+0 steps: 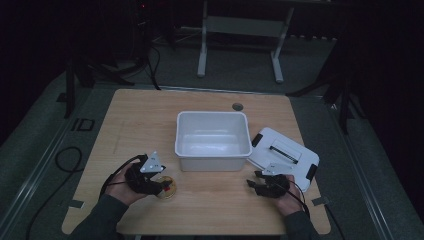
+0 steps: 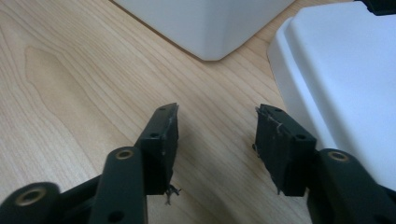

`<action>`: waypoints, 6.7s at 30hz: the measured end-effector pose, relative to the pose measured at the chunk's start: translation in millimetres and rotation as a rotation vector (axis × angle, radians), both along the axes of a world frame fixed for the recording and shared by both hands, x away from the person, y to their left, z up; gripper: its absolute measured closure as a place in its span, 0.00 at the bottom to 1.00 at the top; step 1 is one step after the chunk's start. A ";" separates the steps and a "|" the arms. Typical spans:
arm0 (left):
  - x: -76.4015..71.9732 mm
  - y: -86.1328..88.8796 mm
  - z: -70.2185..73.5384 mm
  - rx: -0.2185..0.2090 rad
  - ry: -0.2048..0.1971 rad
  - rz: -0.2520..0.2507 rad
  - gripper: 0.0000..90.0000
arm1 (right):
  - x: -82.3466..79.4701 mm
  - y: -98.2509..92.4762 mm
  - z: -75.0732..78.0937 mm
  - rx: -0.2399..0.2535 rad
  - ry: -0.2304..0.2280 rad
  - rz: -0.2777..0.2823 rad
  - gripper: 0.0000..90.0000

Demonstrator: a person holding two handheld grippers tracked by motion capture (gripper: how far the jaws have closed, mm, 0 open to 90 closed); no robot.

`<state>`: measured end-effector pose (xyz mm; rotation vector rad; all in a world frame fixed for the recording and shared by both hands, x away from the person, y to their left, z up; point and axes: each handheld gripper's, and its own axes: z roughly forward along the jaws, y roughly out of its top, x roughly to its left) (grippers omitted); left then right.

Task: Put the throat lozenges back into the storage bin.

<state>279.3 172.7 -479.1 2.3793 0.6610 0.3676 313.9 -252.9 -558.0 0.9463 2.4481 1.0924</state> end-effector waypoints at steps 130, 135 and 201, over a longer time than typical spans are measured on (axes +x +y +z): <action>32.9 -38.0 -40.0 0.472 0.207 -0.298 0.22 | -0.1 1.3 -0.9 -0.008 0.006 -0.003 0.36; 33.1 -36.9 -39.3 0.482 0.209 -0.297 0.22 | -0.1 1.3 -0.9 -0.008 0.006 -0.003 0.36; 46.2 -12.5 31.1 0.467 0.144 -0.224 0.23 | -0.2 1.4 -0.9 -0.008 0.006 -0.001 0.36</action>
